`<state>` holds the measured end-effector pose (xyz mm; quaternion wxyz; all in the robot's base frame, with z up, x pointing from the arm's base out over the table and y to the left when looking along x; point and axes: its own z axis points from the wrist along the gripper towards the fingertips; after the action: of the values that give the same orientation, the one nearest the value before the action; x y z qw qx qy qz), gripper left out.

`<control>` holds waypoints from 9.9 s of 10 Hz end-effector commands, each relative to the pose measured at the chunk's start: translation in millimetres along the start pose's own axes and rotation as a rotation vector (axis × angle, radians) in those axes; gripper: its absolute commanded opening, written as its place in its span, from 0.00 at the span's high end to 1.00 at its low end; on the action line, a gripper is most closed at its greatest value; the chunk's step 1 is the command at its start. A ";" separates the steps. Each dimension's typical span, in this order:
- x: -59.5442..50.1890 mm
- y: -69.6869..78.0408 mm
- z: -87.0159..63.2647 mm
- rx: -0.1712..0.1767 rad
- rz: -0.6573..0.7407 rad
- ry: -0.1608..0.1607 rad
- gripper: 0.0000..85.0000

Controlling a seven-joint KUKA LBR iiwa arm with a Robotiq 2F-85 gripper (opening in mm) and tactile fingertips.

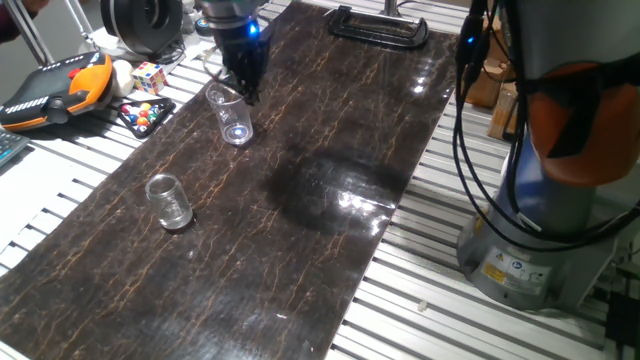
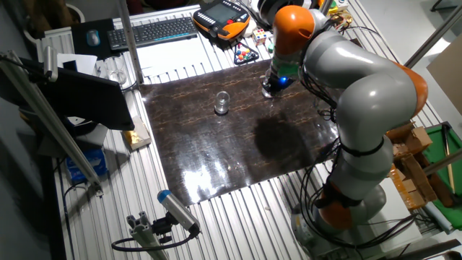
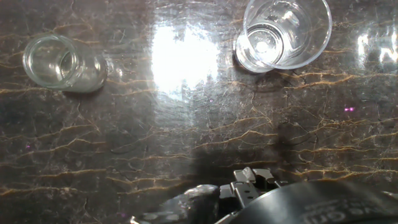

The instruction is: Pour the water from one cup into another empty cup

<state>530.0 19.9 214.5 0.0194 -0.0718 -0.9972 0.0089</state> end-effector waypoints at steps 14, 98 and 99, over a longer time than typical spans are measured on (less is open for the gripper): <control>-16.8 13.5 26.3 -0.047 0.552 0.009 0.99; -69.8 133.7 145.9 -0.208 1.315 0.310 0.00; -69.8 133.7 145.9 -0.215 1.313 0.317 0.00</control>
<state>612.4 140.2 63.6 0.1505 -0.6633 -0.7271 -0.0930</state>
